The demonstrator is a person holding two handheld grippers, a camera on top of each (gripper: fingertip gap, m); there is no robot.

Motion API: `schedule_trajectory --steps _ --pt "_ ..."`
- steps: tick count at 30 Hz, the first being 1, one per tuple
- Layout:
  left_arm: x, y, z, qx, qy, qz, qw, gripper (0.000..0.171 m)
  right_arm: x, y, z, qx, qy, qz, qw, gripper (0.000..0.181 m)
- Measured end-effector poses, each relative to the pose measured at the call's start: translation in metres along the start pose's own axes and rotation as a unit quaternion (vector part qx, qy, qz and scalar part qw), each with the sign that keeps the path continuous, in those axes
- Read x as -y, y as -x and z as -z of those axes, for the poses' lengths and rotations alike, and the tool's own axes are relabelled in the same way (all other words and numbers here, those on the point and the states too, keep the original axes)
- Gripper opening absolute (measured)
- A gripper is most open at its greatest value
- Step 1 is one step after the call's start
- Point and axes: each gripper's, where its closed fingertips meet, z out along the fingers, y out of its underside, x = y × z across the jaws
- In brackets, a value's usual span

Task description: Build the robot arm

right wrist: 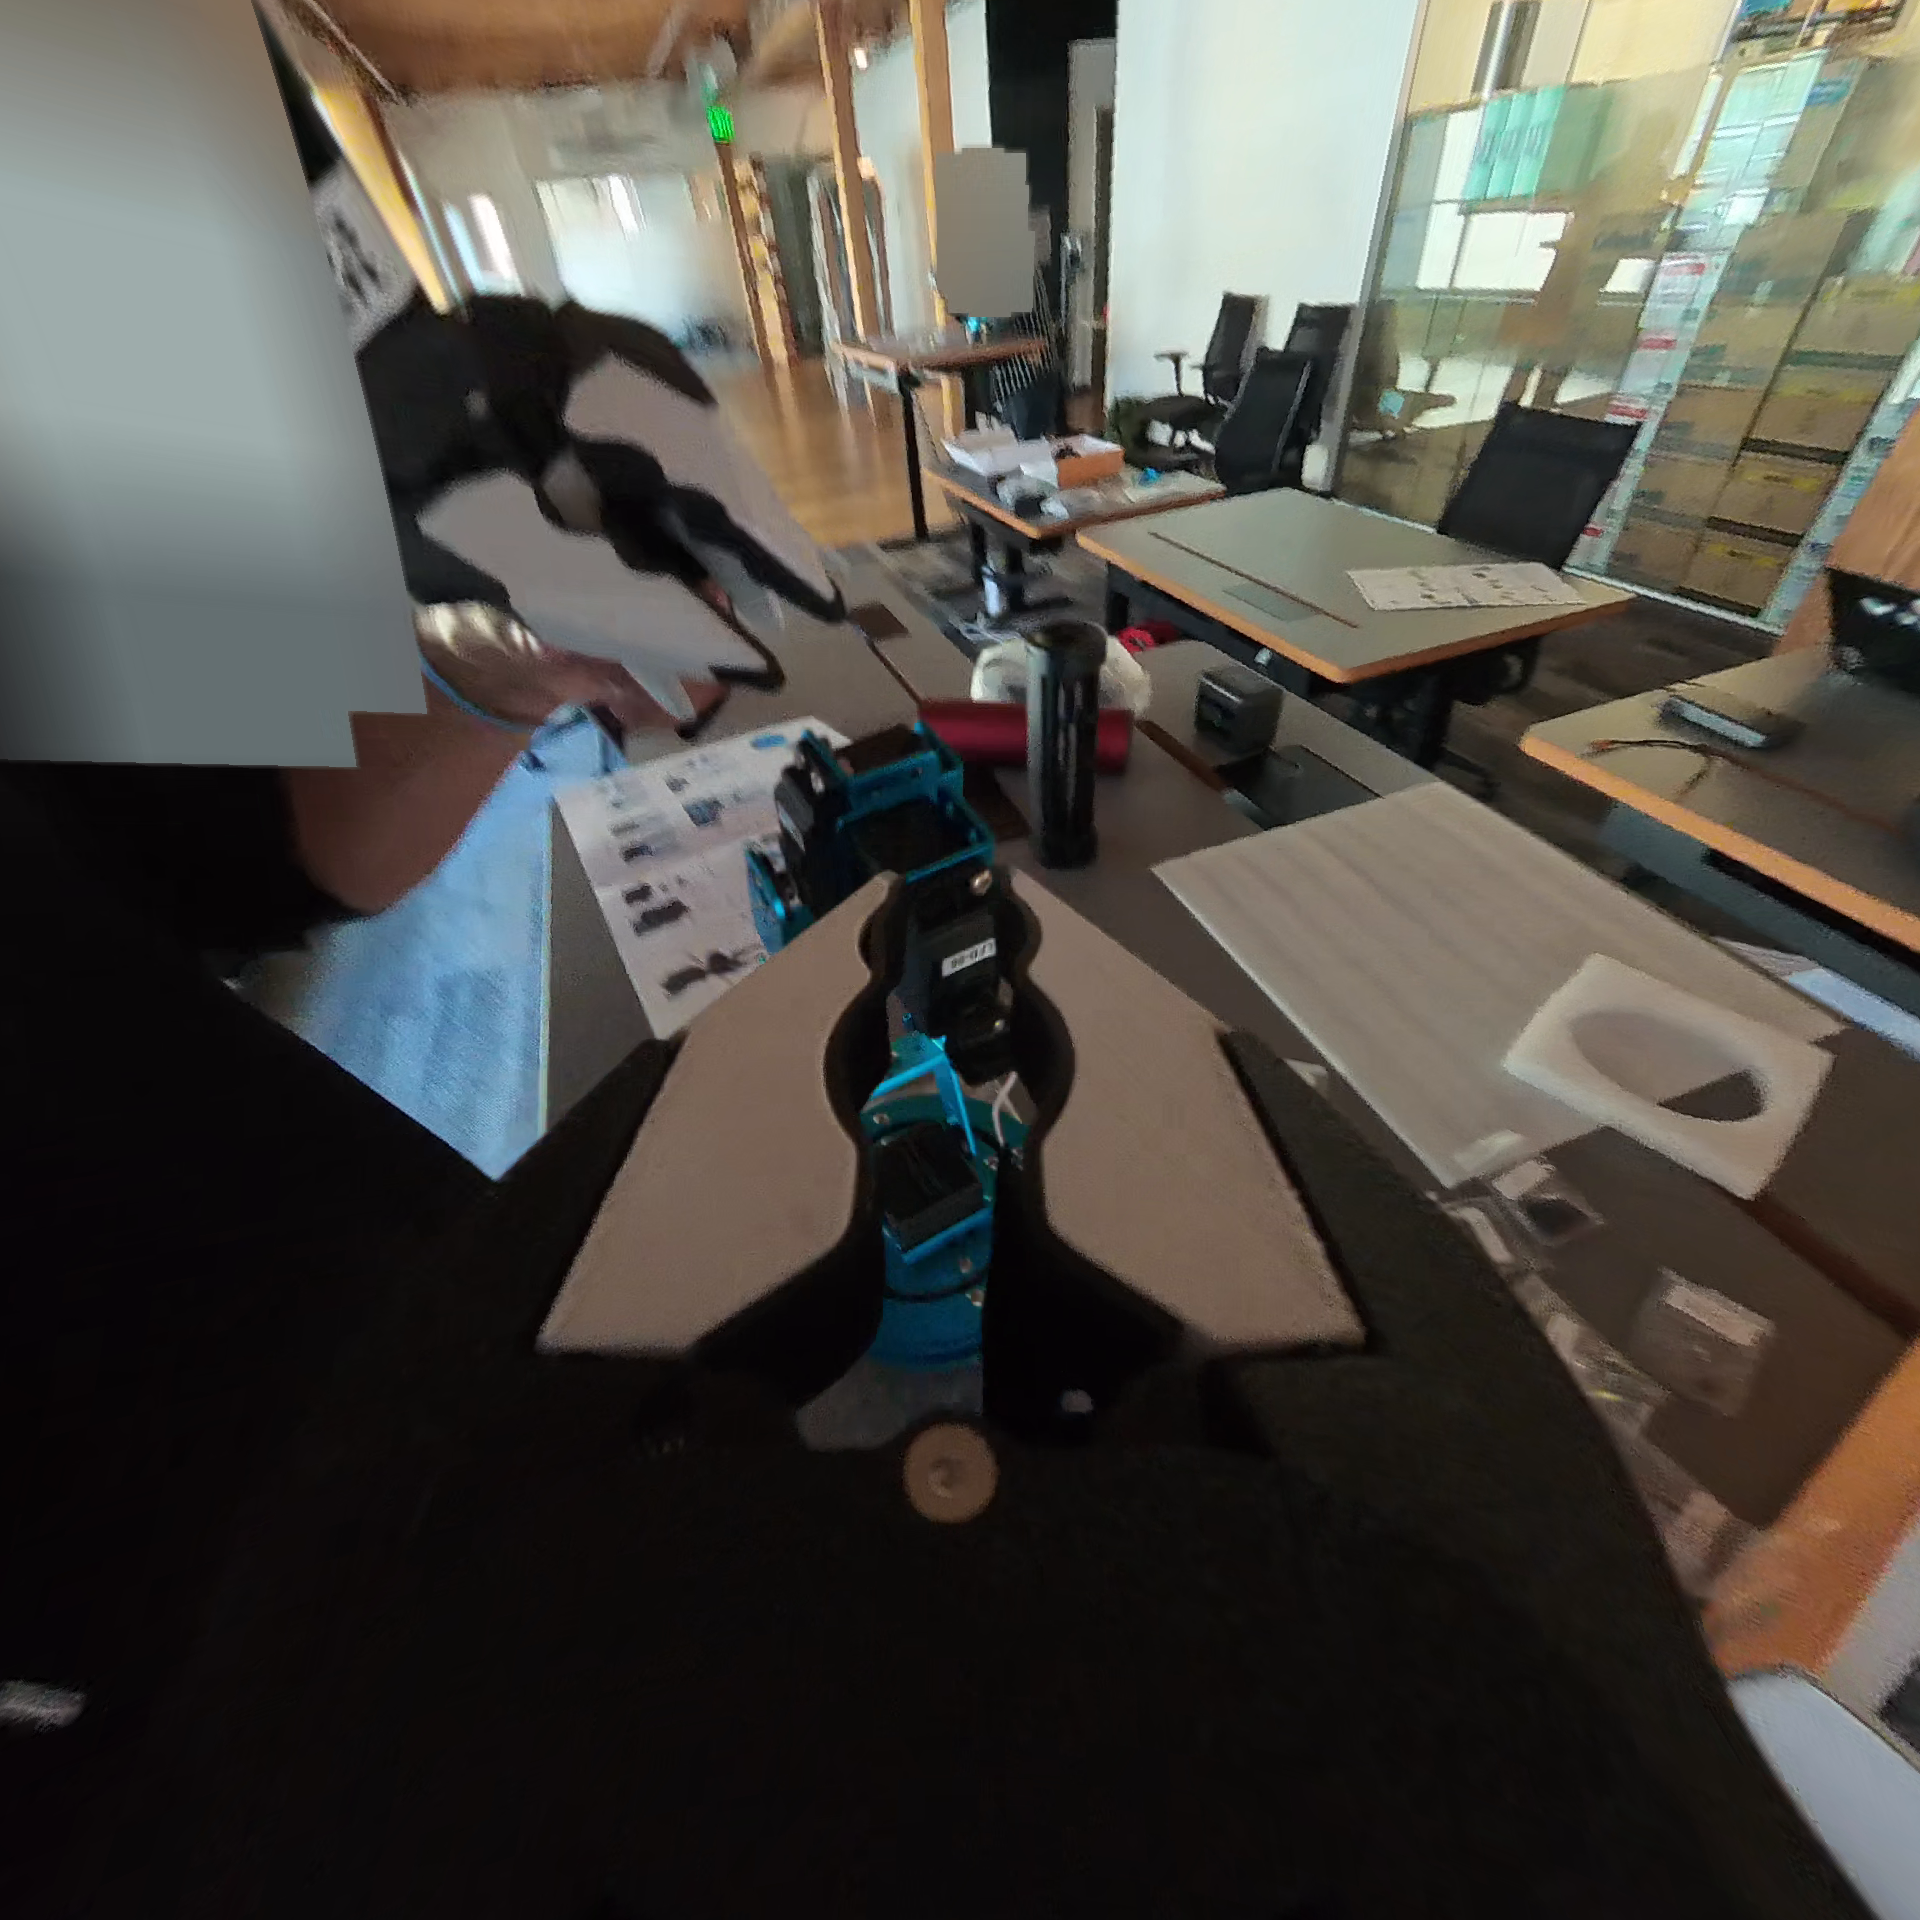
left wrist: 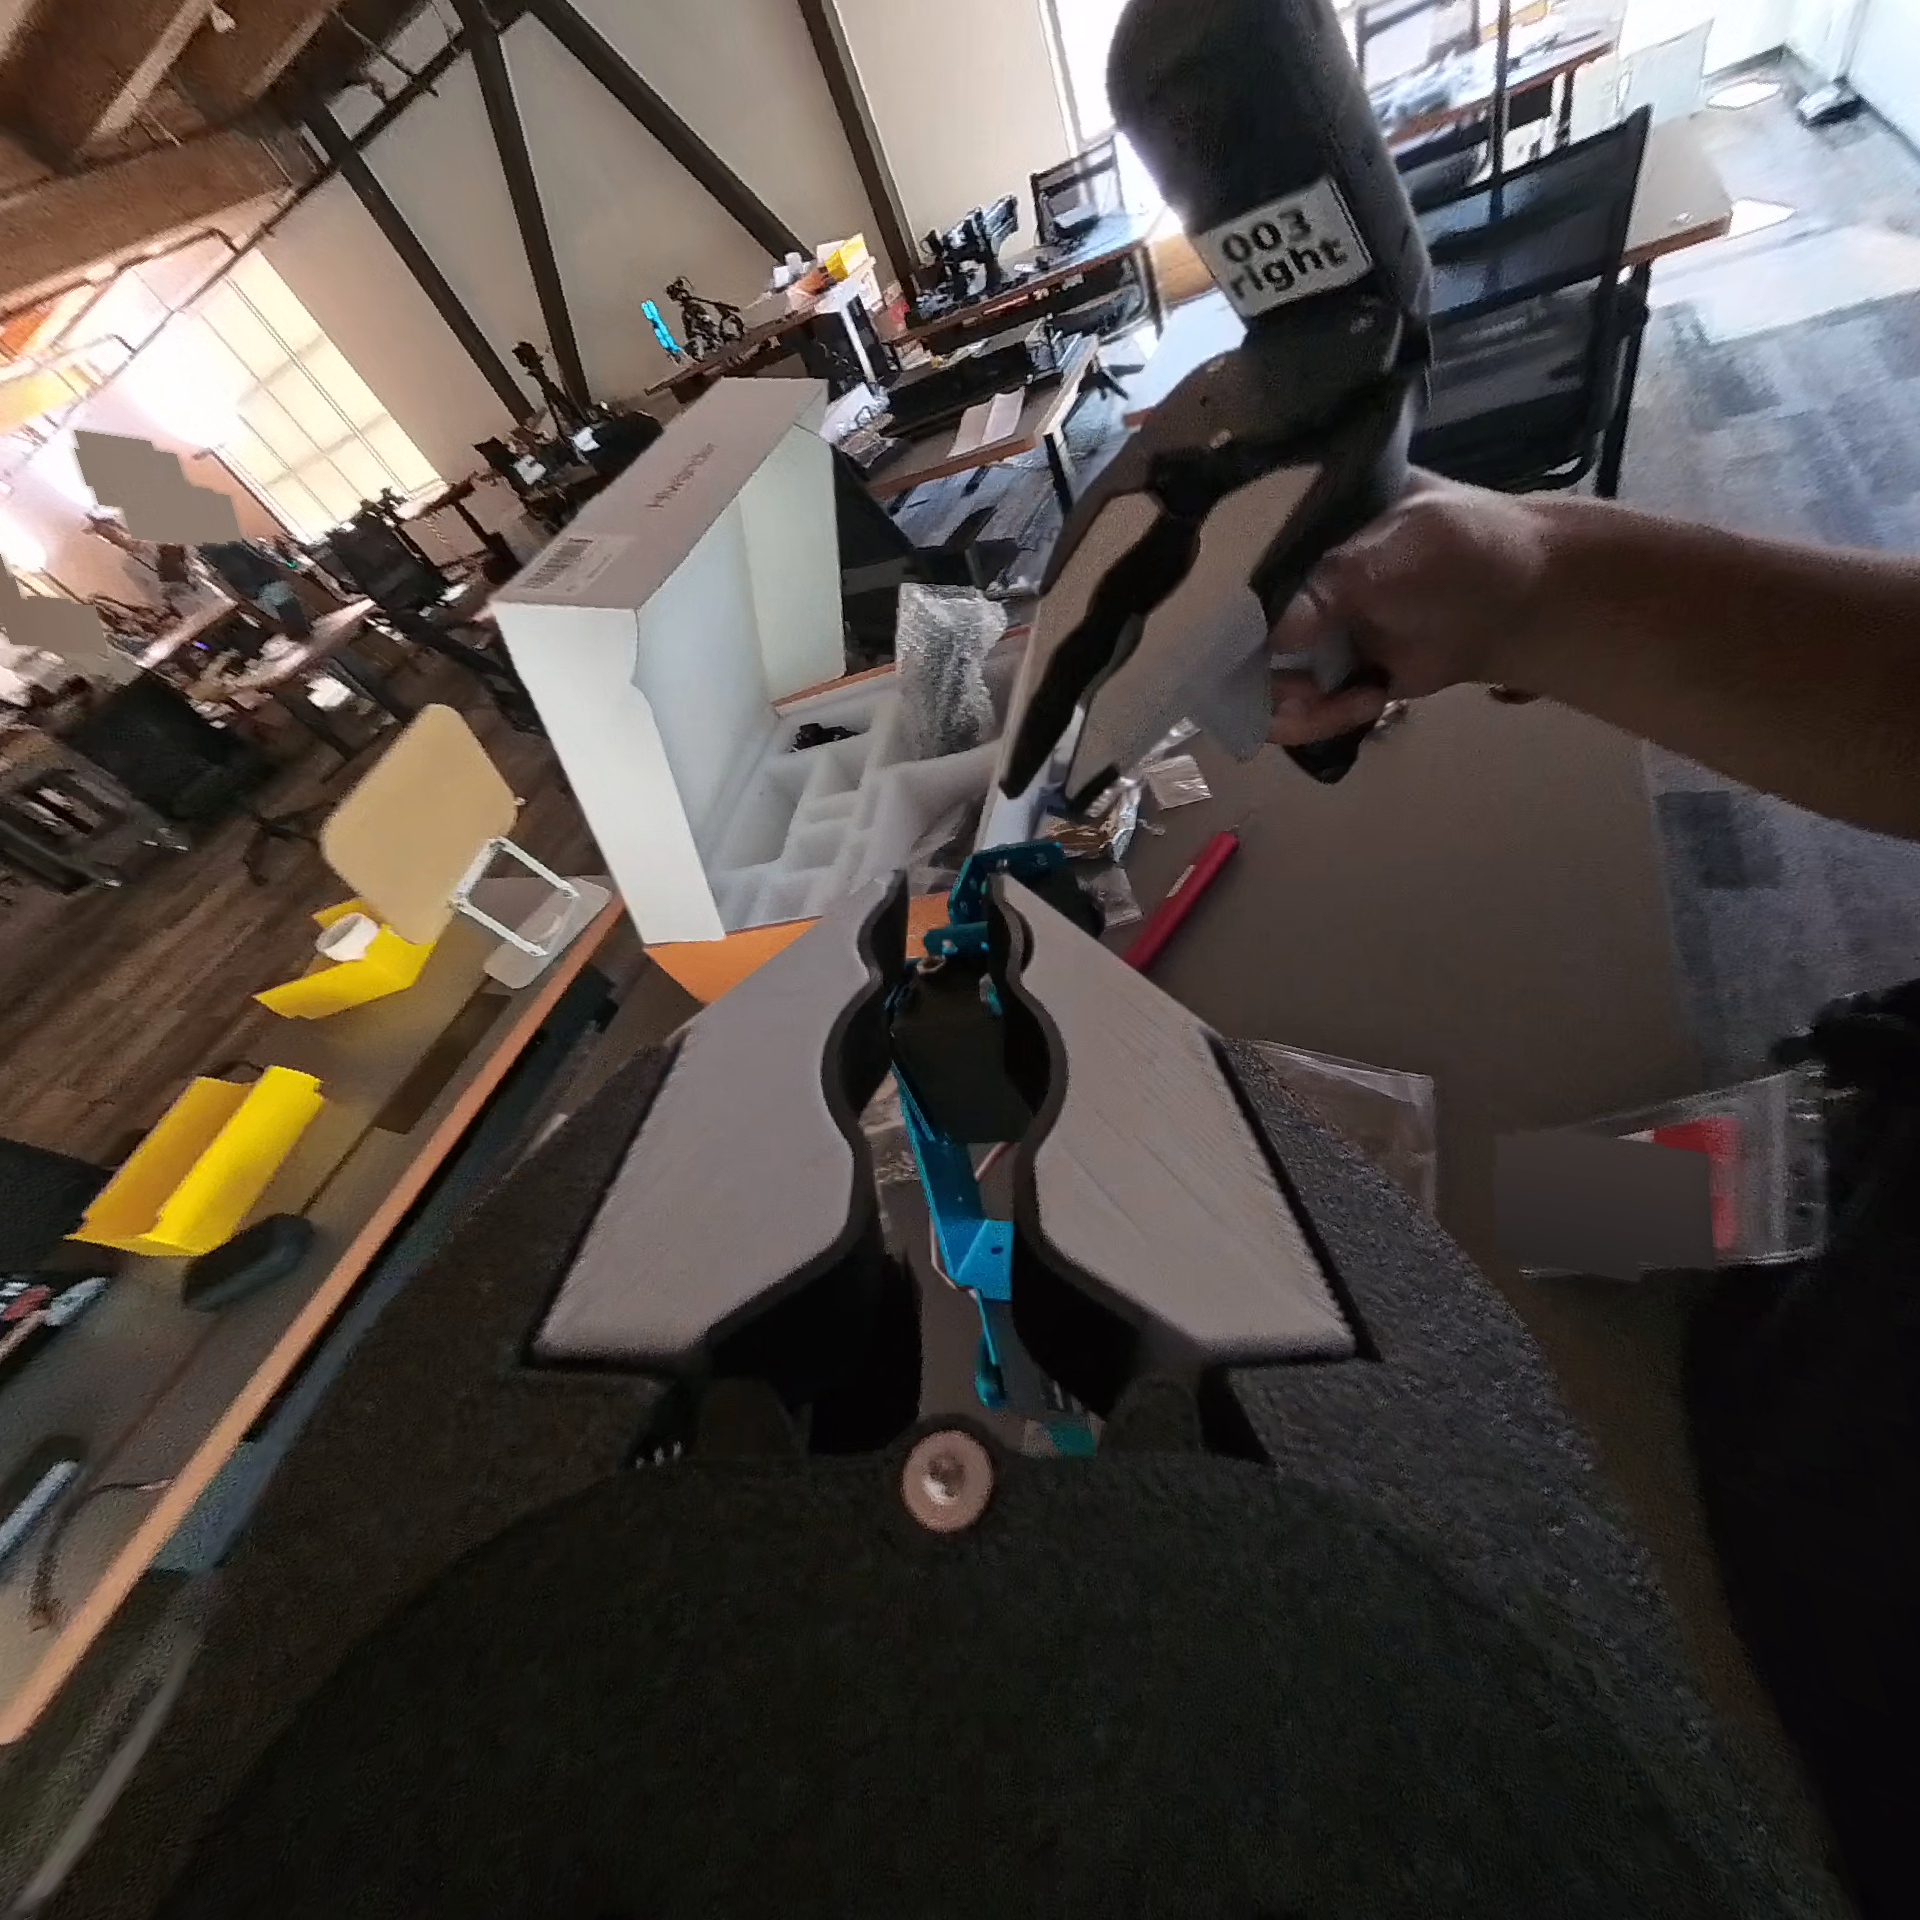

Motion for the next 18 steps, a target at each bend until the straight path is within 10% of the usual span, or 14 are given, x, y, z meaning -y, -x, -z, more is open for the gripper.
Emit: schedule_trajectory --steps 18 --pt "-0.026 0.002 -0.016 -0.242 0.12 0.073 0.96 0.015 0.0 0.004 0.011 0.051 -0.046 -0.035 0.997 0.015"
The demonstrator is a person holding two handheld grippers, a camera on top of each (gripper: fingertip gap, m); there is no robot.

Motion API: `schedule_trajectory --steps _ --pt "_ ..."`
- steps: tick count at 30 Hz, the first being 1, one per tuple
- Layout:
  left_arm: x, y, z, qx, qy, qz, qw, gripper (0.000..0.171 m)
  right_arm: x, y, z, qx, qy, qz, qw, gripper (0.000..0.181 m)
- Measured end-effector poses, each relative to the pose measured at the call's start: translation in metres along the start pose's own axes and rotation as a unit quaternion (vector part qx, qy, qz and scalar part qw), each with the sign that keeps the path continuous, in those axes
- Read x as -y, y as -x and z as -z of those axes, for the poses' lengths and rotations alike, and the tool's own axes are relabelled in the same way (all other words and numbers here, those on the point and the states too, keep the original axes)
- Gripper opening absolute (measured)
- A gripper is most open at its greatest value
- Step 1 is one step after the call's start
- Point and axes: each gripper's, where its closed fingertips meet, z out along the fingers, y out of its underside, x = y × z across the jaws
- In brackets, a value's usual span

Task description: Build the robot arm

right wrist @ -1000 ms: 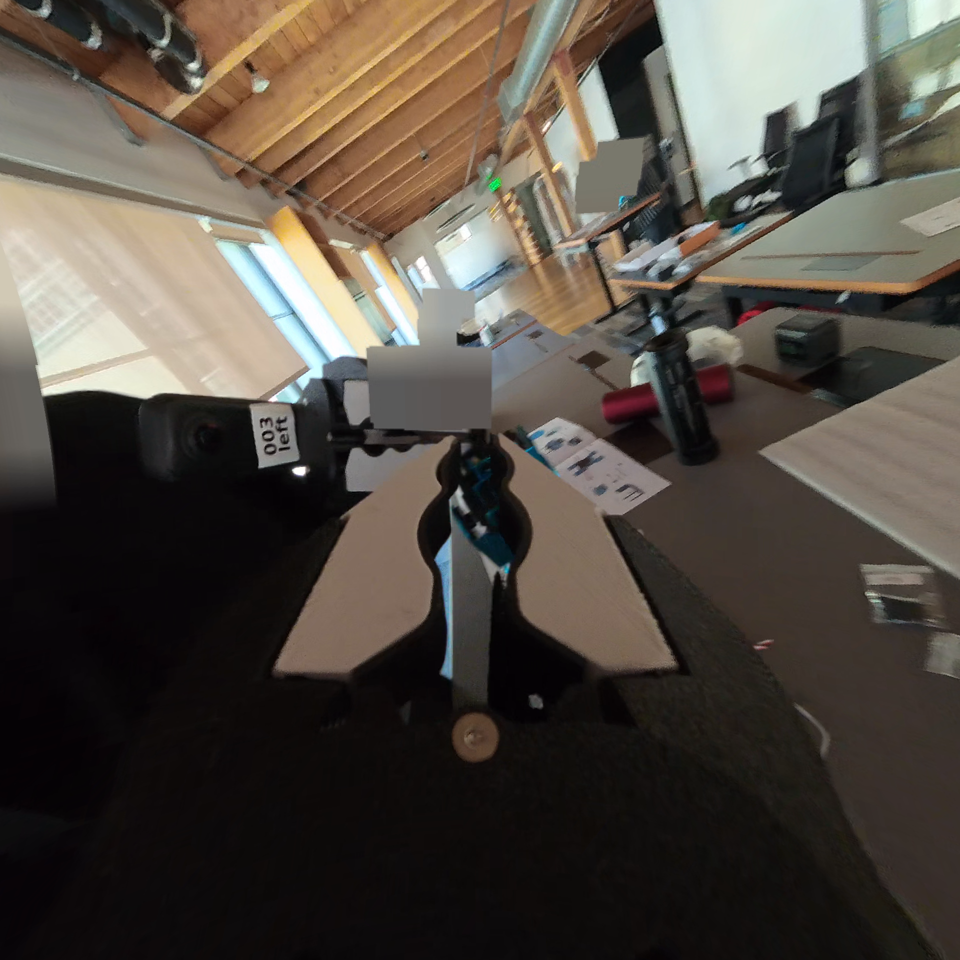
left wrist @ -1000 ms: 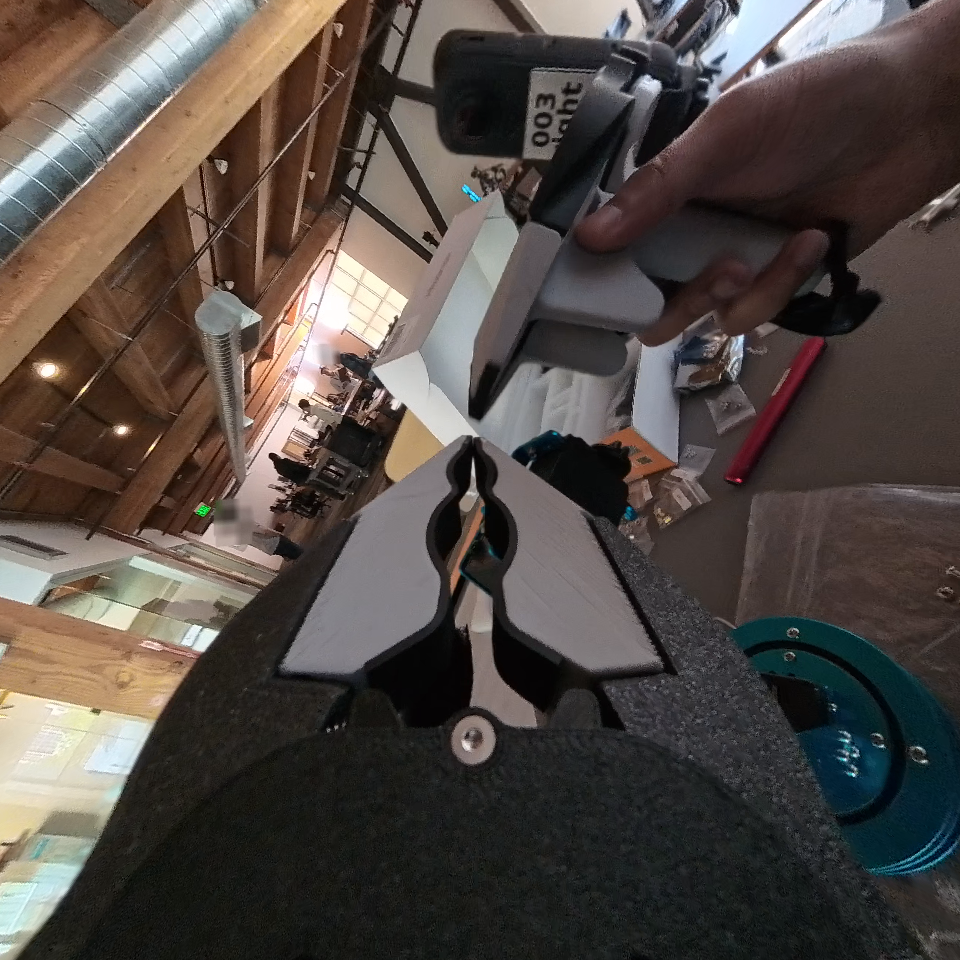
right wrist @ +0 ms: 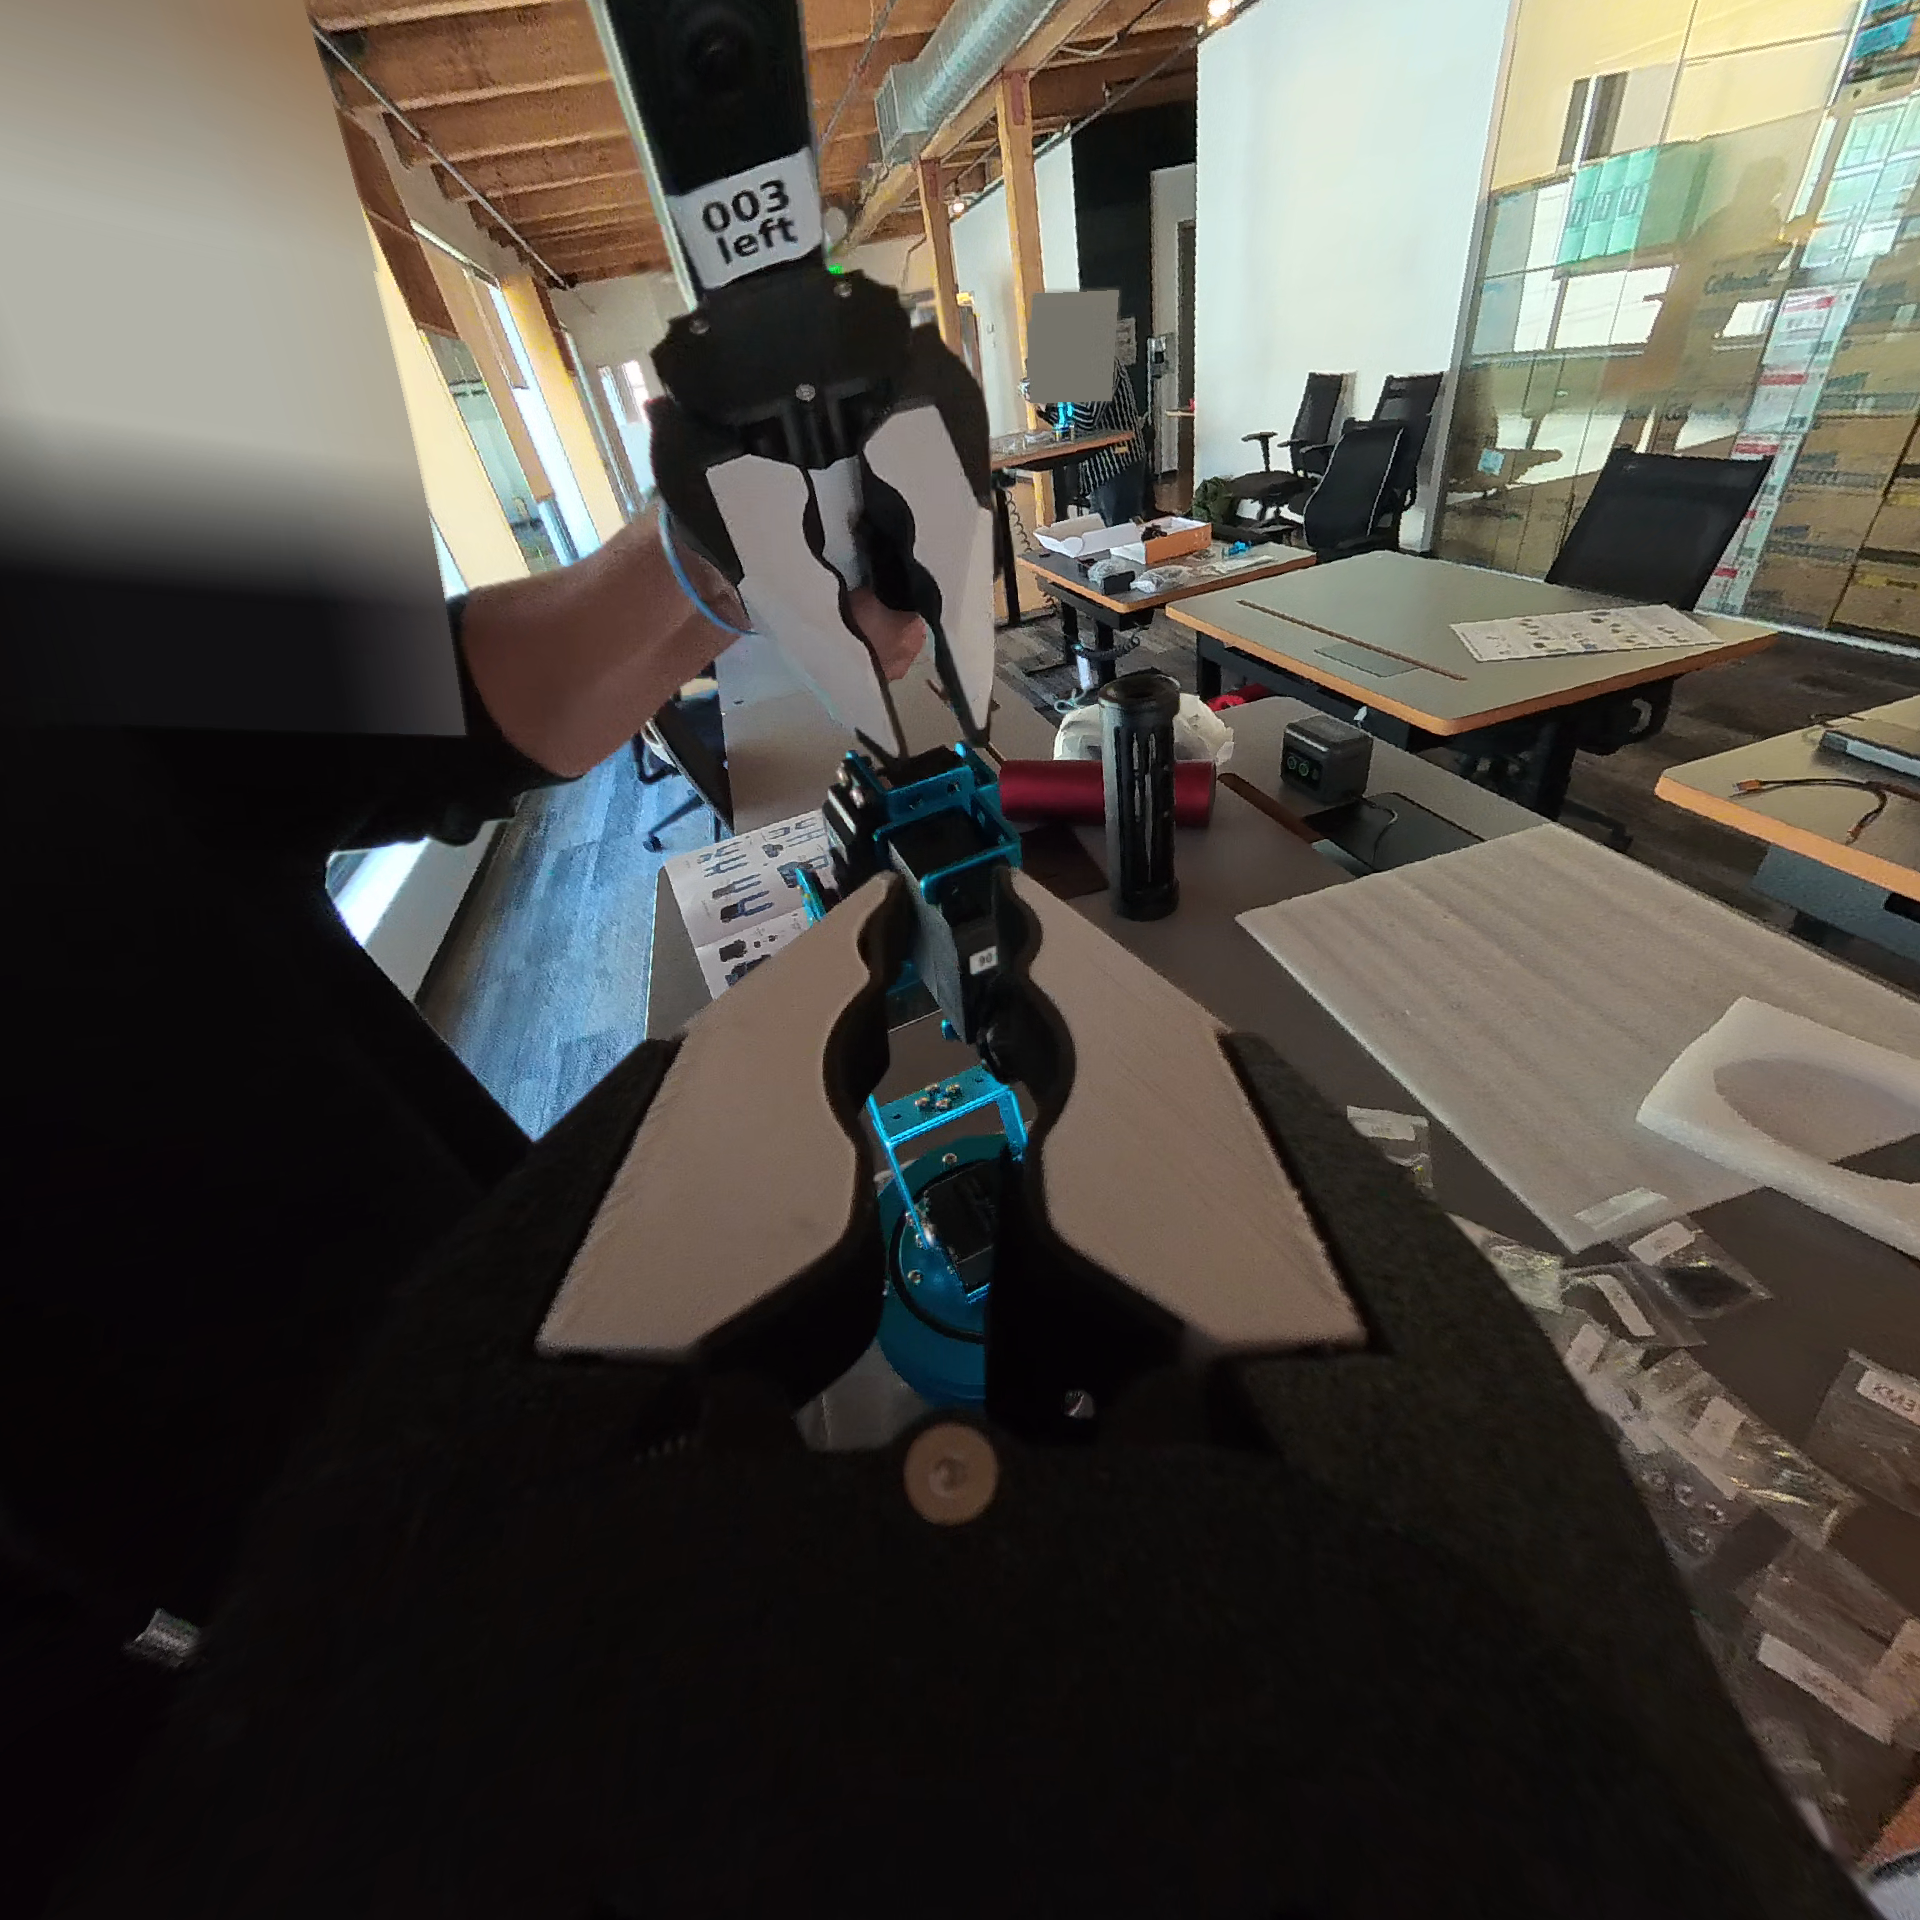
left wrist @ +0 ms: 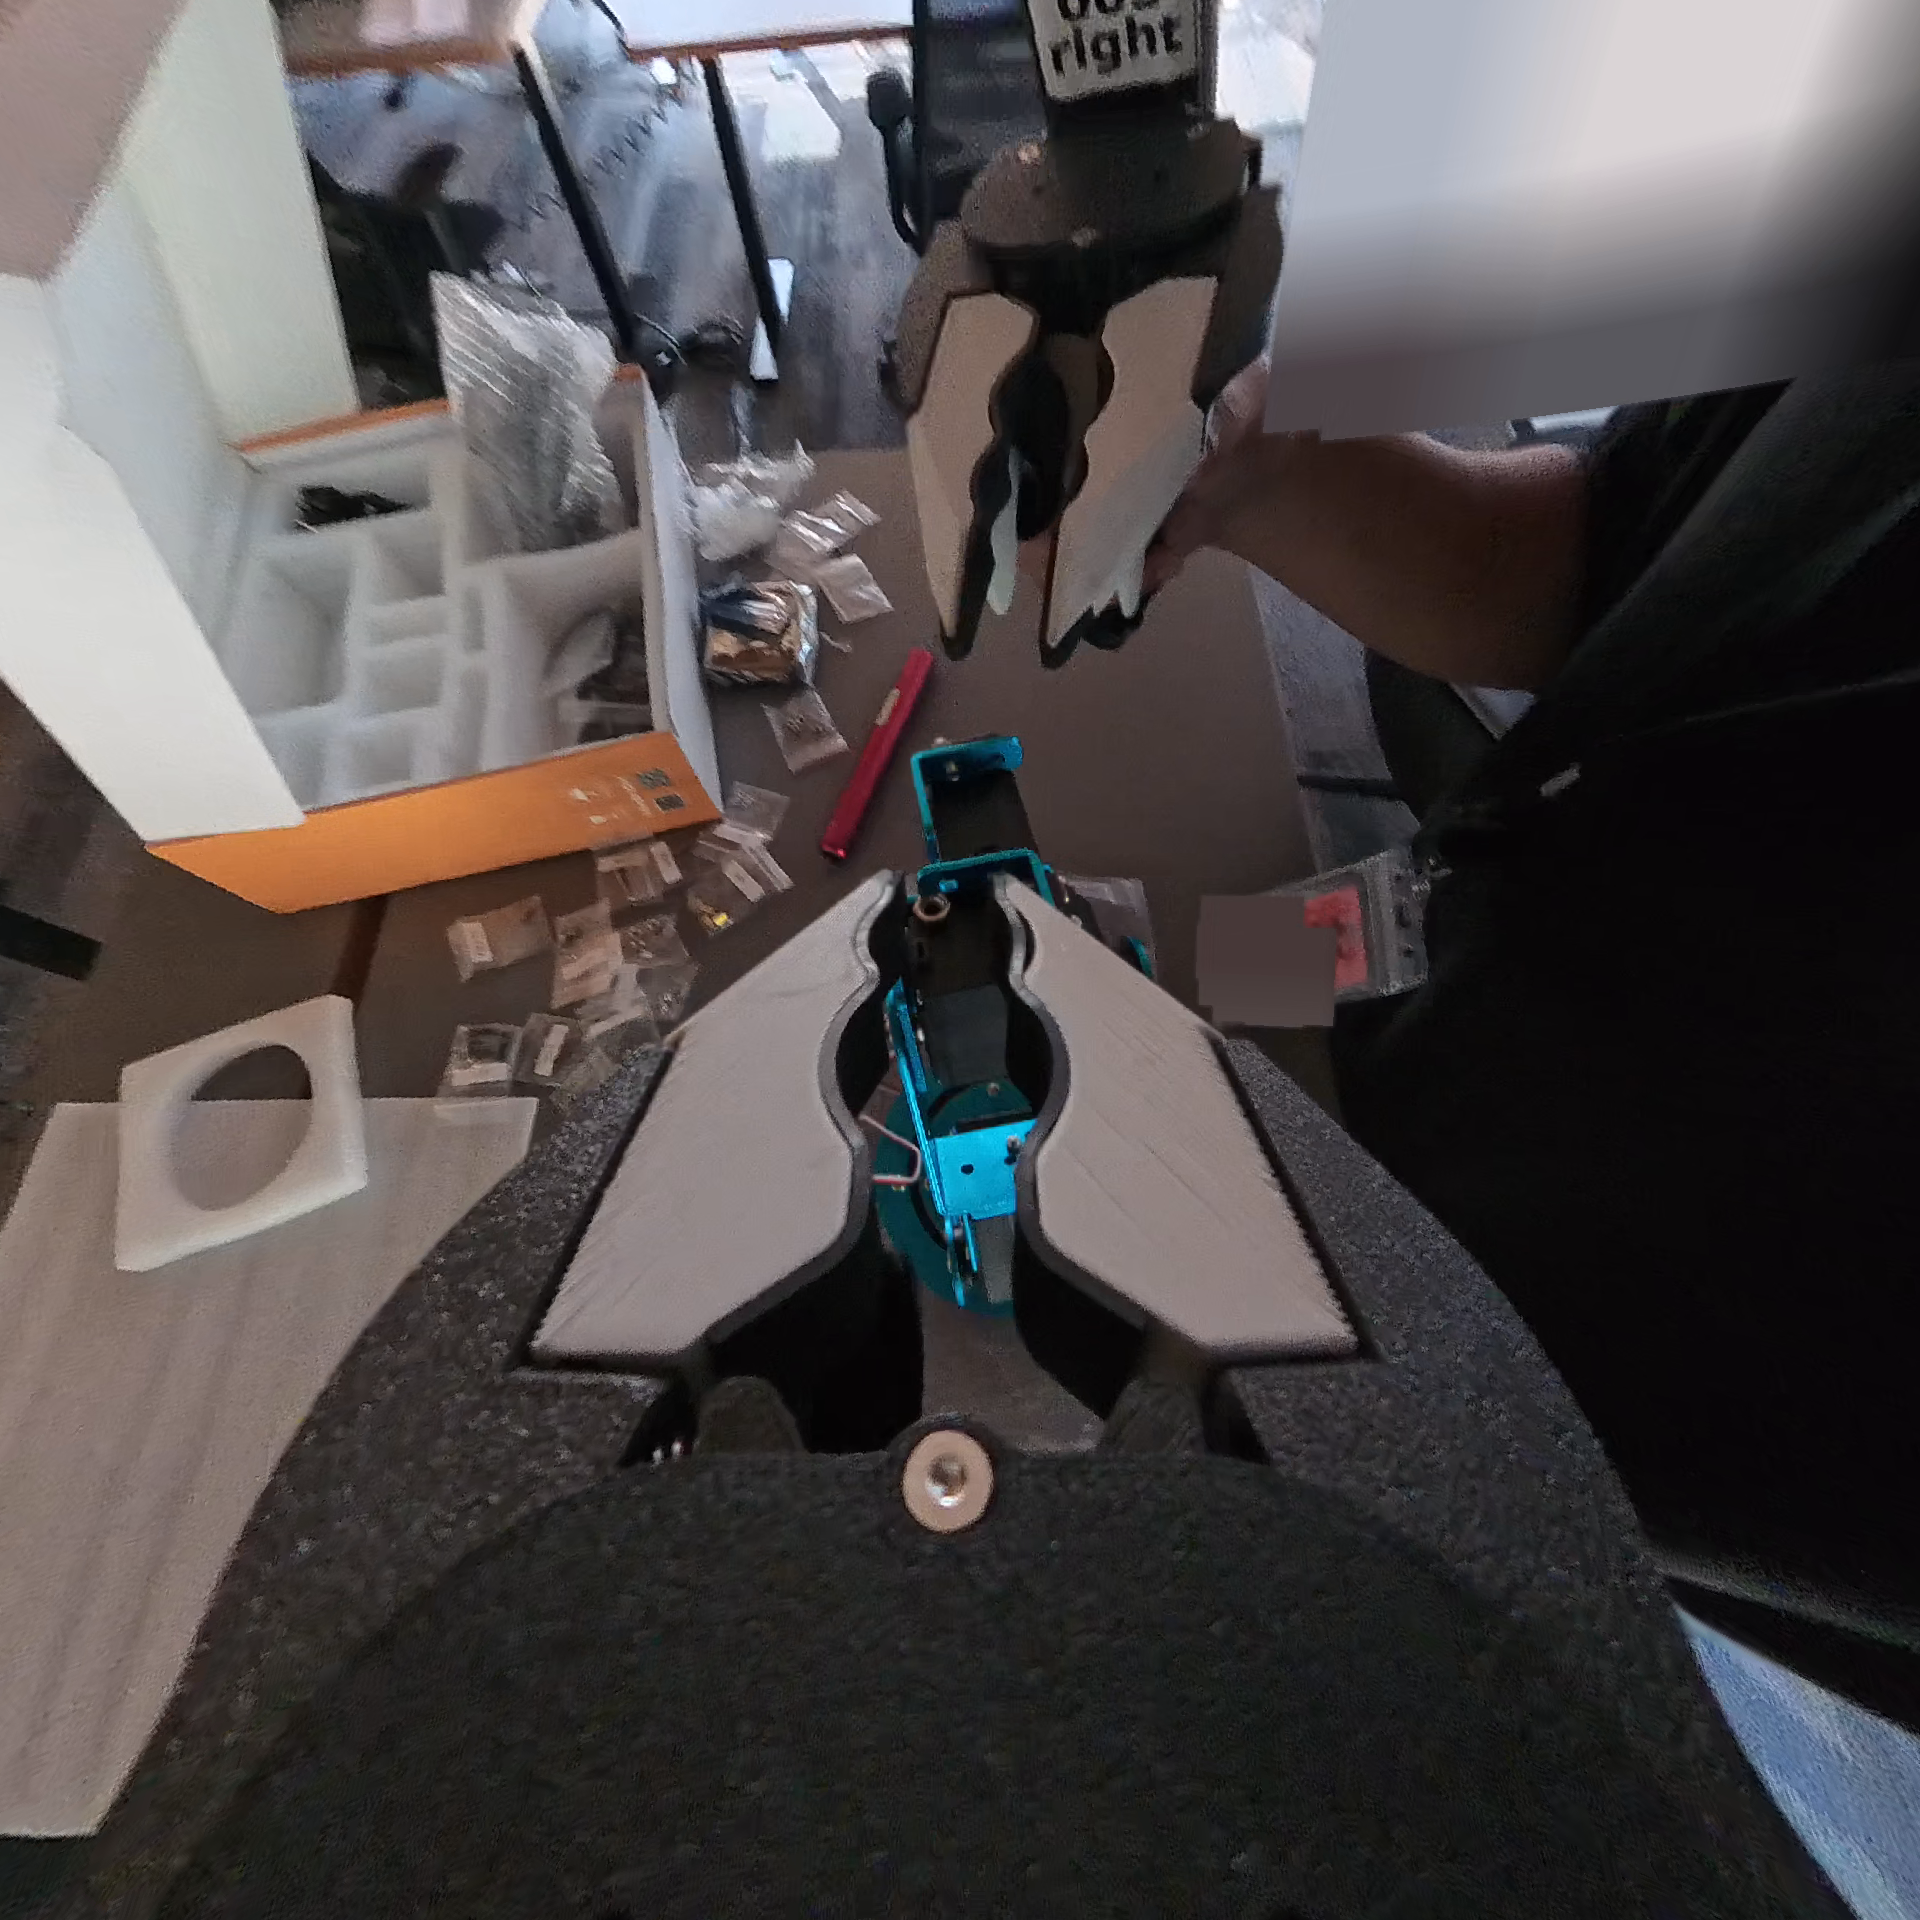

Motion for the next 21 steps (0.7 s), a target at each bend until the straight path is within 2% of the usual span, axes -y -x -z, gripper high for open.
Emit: schedule_trajectory --steps 6,14,21 --pt "-0.006 0.001 -0.004 -0.011 0.03 -0.012 0.999 0.014 -0.002 -0.005 0.004 -0.003 -0.009 -0.009 1.0 0.014" --pt "-0.007 -0.001 -0.004 -0.056 0.048 0.037 0.997 0.009 0.0 0.001 -0.006 0.025 -0.007 -0.004 1.0 0.014" --pt "-0.007 0.001 -0.002 -0.036 0.043 0.014 0.998 0.006 0.004 0.006 -0.017 0.03 -0.003 0.013 0.999 0.013"
